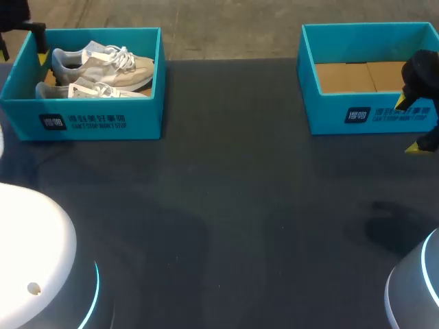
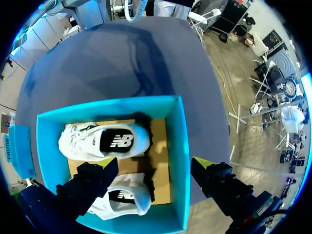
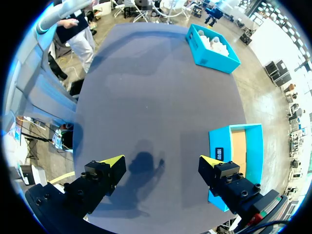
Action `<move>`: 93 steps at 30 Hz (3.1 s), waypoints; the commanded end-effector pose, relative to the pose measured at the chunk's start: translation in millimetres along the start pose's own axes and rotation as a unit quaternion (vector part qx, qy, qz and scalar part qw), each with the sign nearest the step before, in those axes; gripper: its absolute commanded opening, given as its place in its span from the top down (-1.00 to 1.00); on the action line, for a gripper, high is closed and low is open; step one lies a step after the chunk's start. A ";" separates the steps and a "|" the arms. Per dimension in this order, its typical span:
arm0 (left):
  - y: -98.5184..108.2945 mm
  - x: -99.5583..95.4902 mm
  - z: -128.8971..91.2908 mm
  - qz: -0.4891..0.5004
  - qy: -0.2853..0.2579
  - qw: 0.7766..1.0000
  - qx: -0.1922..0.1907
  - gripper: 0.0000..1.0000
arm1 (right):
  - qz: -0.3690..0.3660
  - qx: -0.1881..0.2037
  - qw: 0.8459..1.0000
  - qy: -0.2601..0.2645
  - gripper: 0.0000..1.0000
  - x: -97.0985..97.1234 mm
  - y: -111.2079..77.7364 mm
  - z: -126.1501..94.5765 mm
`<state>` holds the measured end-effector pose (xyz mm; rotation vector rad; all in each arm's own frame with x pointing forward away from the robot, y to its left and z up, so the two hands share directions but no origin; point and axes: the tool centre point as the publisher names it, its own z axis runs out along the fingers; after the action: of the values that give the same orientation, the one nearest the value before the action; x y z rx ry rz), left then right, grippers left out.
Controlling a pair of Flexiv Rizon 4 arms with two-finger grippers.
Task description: Take the shoe out of the shoebox, open the shoe tongue, remove and reinsert the insole, then place the shoe into the shoebox
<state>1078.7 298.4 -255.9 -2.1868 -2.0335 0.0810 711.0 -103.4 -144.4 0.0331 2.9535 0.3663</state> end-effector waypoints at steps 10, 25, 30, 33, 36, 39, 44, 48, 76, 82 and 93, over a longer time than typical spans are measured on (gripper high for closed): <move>-23.4 -1.3 -0.6 0.000 0.002 0.995 -0.095 -1.00 | 0.000 0.002 1.000 0.002 -1.00 -2.1 0.9 0.8; -27.5 -3.9 27.7 -0.021 -0.029 0.997 -0.075 -1.00 | 0.000 0.002 1.000 0.002 -1.00 -2.1 0.9 0.8; -24.5 -10.0 39.1 -0.008 -0.025 0.998 -0.065 -0.61 | 0.000 0.002 1.000 0.002 -1.00 -2.1 0.9 0.8; -22.2 -11.7 41.8 -0.006 -0.028 0.998 -0.064 -0.62 | 0.000 0.002 1.000 0.002 -1.00 -2.1 0.9 0.8; -18.9 -14.0 45.5 0.003 -0.028 0.998 -0.059 -0.60 | 0.000 0.002 1.000 0.002 -1.00 -2.1 0.9 0.8; -16.8 -17.9 50.2 0.017 -0.030 0.998 -0.052 -0.51 | 0.000 0.002 1.000 0.002 -1.00 -2.1 0.9 0.8; -13.1 -26.8 60.7 0.033 -0.028 0.998 -0.052 -0.45 | 0.000 0.002 1.000 0.002 -1.00 -2.1 0.9 0.8; -10.1 -30.8 68.7 0.044 -0.025 0.997 -0.052 -0.33 | 0.000 0.002 1.000 0.002 -1.00 -2.1 0.9 0.8; -3.2 -25.0 121.5 0.029 -0.023 0.998 -0.057 -0.15 | 0.000 0.002 1.000 0.002 -1.00 -2.1 0.9 0.8; -5.5 -22.7 124.5 0.029 -0.018 0.998 -0.056 0.12 | 0.000 0.002 1.000 0.002 -1.00 -2.1 0.9 0.8; -8.3 -16.0 114.5 0.039 -0.012 0.998 -0.052 1.00 | 0.000 0.002 1.000 0.002 -1.00 -2.1 0.9 0.8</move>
<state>1053.8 290.4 -377.3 -2.3378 -2.0068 0.0097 711.0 -103.3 -144.4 0.0329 2.9535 0.3662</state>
